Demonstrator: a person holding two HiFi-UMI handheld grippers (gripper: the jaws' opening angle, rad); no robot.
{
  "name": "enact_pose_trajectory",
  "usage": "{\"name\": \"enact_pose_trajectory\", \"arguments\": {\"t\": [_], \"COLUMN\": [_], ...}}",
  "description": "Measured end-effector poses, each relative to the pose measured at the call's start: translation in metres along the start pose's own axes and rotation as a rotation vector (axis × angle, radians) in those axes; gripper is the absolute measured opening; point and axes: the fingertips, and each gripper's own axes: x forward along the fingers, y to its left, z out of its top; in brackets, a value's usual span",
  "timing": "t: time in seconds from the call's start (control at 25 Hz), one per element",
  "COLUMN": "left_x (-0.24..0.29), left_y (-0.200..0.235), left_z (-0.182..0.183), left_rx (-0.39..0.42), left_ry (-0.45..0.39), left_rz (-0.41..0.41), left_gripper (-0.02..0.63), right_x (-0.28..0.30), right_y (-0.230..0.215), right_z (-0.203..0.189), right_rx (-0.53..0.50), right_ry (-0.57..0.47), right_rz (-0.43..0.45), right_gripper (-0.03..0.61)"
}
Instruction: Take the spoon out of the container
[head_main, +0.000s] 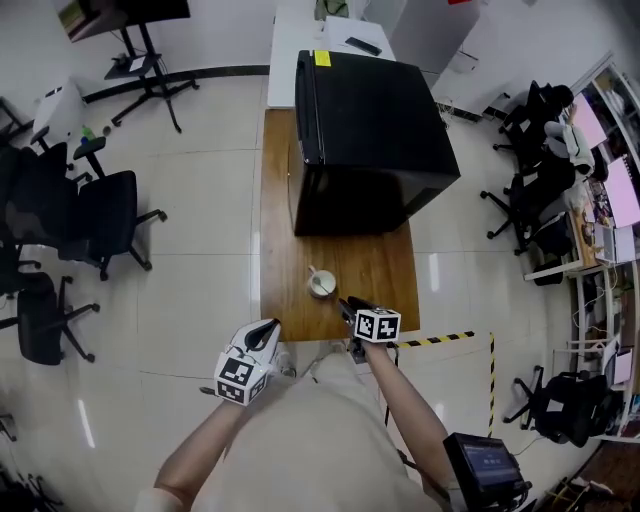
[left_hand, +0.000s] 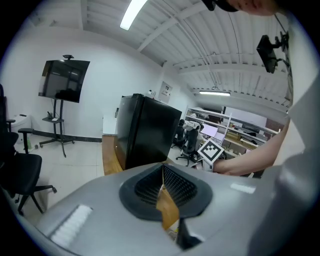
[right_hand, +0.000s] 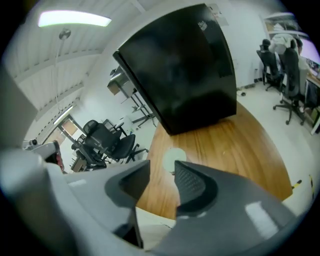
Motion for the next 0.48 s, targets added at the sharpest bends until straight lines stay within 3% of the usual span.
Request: {"name": "enact_pose_trajectory", "arguments": {"t": [0.24,0.48], "left_x": [-0.015,-0.035], "left_y": [0.022,0.041], "left_z": [0.000,-0.002], "left_rx": [-0.047,-0.066], "left_ry": [-0.017,-0.009], "left_rz": [0.096,0.180], "left_gripper": [0.000,0.000], "right_x": [0.049,0.079], "right_y": [-0.021,-0.040], "right_z": [-0.013,-0.030], "right_rx": [0.095,0.292], "right_ry": [0.071,0.112], "right_rz": [-0.007,-0.008], "right_gripper": [0.144,0.149]}}
